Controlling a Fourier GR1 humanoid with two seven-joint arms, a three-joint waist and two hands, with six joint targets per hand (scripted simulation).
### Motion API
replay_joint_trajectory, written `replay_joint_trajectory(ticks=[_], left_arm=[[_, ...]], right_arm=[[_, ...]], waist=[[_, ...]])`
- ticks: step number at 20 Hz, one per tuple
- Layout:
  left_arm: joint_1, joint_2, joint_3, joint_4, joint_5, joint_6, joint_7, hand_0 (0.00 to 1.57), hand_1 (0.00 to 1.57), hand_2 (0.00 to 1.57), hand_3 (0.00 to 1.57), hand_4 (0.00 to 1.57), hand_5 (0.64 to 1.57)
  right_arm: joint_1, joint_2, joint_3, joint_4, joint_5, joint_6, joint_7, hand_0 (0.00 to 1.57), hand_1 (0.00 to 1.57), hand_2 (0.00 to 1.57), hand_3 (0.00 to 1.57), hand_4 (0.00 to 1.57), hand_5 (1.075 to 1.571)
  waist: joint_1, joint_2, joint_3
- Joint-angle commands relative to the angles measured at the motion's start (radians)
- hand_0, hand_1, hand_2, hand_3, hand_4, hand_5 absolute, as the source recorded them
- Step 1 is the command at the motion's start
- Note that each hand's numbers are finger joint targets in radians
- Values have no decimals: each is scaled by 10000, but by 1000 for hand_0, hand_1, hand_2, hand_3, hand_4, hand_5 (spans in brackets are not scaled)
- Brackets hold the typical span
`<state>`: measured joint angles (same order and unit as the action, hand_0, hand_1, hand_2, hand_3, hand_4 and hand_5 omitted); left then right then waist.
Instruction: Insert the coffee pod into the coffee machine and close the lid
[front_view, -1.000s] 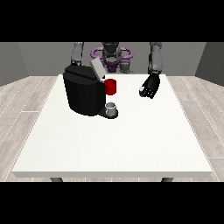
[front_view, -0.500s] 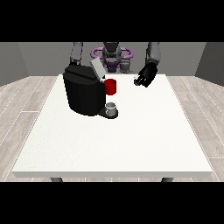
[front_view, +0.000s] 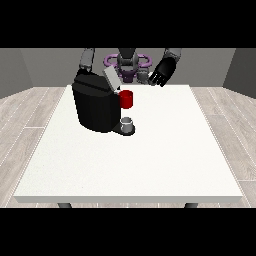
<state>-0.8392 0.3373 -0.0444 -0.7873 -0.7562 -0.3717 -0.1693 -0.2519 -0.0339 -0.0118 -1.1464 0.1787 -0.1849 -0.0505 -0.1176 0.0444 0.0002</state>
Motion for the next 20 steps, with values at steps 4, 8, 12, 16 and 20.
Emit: replay_joint_trajectory(ticks=[4,8,12,16,20], left_arm=[[-1129,22,884,-13,628,-751,608,1380,1380,1397,1375,522,1571],[-1941,74,1312,287,719,-846,1436,1235,1235,1265,1266,502,1571],[-2447,395,1479,466,602,-502,1174,1256,1256,1287,1265,488,1571],[-3140,1099,1658,698,505,-810,1208,1203,1203,1267,1262,487,1571],[-3657,976,1831,776,577,-689,1482,1225,1225,1284,1233,478,1571]], right_arm=[[82,-157,27,-425,-186,406,-179,0,0,0,0,0,1571],[-649,-111,-22,-924,-181,256,686,0,0,0,0,0,1571],[-1284,-183,32,-1382,-67,229,1123,0,0,0,0,0,1571],[-1280,-272,108,-1675,30,255,1006,0,0,0,0,0,1571],[-1472,-457,-253,-1445,-290,454,657,0,0,0,0,186,1571]], waist=[[-629,-163,0],[-993,88,-1],[-1351,883,-3],[-1698,1189,-3],[-1869,1751,0]])
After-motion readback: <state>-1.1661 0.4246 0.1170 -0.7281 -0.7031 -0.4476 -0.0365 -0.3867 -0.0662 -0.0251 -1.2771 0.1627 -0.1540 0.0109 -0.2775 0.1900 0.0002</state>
